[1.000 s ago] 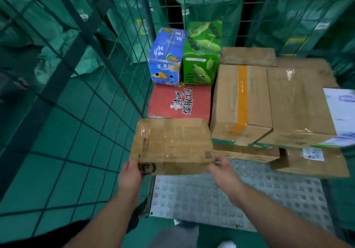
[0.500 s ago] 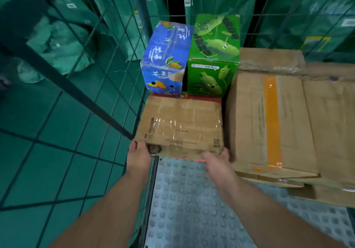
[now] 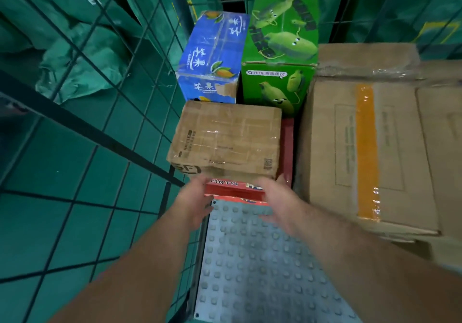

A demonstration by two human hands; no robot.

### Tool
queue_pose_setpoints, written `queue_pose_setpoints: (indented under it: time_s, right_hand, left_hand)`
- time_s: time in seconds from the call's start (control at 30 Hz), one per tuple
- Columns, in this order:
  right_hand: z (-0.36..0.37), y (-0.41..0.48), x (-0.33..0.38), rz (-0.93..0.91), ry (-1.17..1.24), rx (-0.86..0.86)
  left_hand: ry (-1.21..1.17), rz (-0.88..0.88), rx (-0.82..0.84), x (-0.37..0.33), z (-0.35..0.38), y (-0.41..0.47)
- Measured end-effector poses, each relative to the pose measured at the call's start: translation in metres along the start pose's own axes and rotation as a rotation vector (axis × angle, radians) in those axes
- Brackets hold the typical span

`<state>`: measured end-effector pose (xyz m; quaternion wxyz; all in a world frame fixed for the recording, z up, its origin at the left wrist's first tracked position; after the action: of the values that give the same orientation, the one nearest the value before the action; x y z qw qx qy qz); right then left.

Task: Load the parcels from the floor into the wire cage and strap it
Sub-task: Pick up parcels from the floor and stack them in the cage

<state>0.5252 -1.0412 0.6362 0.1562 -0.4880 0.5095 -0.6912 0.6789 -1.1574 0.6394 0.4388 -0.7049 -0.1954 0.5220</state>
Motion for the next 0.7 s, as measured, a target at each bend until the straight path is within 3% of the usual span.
queue_pose_setpoints:
  time_s: [0.1, 0.2, 0.27, 0.33, 0.43, 0.57, 0.7]
  right_hand:
    - [0.002, -0.038, -0.051, 0.075, -0.179, 0.144]
    - [-0.015, -0.081, -0.119, 0.067, -0.458, 0.159]
    - [-0.037, -0.112, -0.159, 0.103, -0.435, 0.170]
    - [-0.062, -0.143, -0.192, 0.189, -0.254, 0.164]
    - [-0.094, -0.179, -0.231, 0.253, 0.090, -0.006]
    - [-0.108, -0.220, -0.262, 0.208, 0.421, -0.277]
    - [-0.090, -0.278, -0.289, 0.121, 0.584, -0.545]
  left_hand:
    - [0.149, -0.078, -0.028, 0.052, 0.005, -0.036]
    - [0.252, -0.197, 0.061, 0.118, 0.022, -0.076]
    - [0.348, -0.225, 0.136, 0.154, 0.037, -0.109]
    - [0.464, -0.211, 0.203, 0.177, 0.047, -0.142]
    - [0.656, -0.116, 0.321, 0.186, 0.059, -0.179]
    - [0.927, 0.039, 0.556, 0.174, 0.076, -0.194]
    - [1.221, 0.168, 0.646, 0.174, 0.099, -0.204]
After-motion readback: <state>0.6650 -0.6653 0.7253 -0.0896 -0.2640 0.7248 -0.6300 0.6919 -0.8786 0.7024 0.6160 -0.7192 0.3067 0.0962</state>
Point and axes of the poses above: each hand's wrist, its own y-axis towards the middle knuckle, its own z-axis out of the palm, x = y × z, the point moved 2 cm from there along y, towards the middle knuckle, and after that the axes turned 1 degree about z, right-handed, at the moved point
